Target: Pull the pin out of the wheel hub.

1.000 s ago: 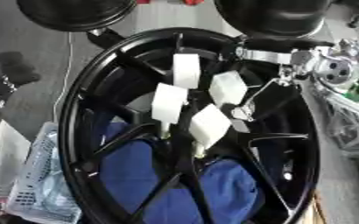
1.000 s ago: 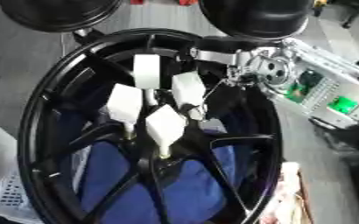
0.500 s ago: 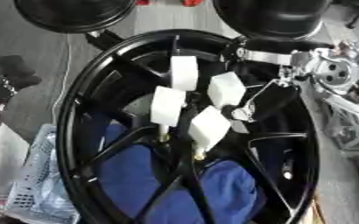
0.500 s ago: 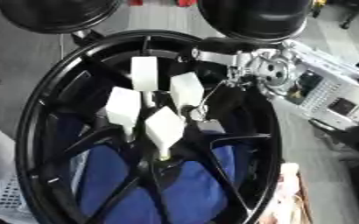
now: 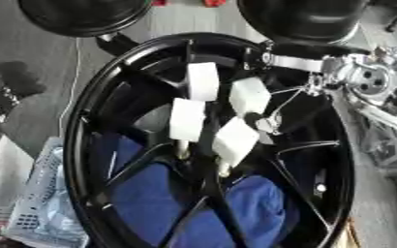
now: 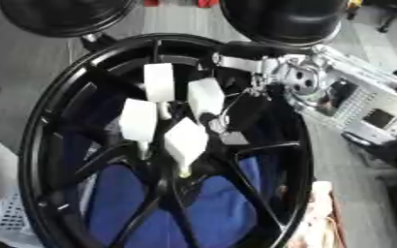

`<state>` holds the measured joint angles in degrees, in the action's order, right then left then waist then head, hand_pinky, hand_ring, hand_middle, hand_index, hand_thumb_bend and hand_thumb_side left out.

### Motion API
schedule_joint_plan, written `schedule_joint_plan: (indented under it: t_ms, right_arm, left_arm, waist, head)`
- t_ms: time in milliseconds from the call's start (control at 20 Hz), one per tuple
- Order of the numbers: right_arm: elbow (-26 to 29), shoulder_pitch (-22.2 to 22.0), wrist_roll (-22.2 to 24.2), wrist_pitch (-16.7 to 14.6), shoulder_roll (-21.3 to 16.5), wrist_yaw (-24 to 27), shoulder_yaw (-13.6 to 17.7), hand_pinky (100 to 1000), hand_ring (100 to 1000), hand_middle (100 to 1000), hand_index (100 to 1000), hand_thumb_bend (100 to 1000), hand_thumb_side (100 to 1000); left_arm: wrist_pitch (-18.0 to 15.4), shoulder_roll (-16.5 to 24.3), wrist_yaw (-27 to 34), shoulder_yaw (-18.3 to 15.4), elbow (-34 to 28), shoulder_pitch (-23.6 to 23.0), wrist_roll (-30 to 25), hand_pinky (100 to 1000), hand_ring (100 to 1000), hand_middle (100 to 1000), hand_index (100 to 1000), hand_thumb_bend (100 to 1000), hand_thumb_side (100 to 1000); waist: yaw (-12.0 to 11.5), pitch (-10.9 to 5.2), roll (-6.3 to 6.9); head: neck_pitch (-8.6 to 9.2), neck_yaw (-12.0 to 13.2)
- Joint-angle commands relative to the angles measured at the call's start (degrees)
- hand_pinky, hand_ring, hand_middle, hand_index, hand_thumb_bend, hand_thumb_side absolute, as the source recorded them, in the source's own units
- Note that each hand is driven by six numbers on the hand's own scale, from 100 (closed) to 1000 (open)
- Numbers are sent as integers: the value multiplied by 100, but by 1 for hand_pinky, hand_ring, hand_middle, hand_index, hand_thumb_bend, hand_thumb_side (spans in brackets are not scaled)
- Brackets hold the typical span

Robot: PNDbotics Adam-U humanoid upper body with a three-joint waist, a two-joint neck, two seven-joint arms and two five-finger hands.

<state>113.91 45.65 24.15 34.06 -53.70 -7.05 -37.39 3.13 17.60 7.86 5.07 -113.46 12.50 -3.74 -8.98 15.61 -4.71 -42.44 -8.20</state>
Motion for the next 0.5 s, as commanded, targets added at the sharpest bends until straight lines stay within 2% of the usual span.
schedule_joint_plan:
  t_ms: [50, 300, 500]
  right_arm:
    - [68, 75, -175, 8, -138, 27, 131, 710, 671, 525, 528, 161, 100]
    - [68, 105, -695, 1, -131, 103, 199, 643, 598, 415, 395, 103, 100]
    - [68, 117, -1062, -33, -168, 137, 287, 604, 555, 362, 335, 100, 100]
  left_arm:
    - [21, 9, 4, -5, -113, 67, 17, 858, 690, 640, 772, 100, 755]
    - [43, 2, 7, -5, -113, 54, 22, 859, 691, 641, 770, 100, 755]
    - [52, -2, 12, -6, -113, 45, 21, 859, 692, 641, 769, 100, 756]
  waist:
    - [-2, -68, 32]
    - [8, -75, 30]
    - [23, -87, 29]
  head:
    - [70, -13]
    - [69, -12]
    - [70, -7]
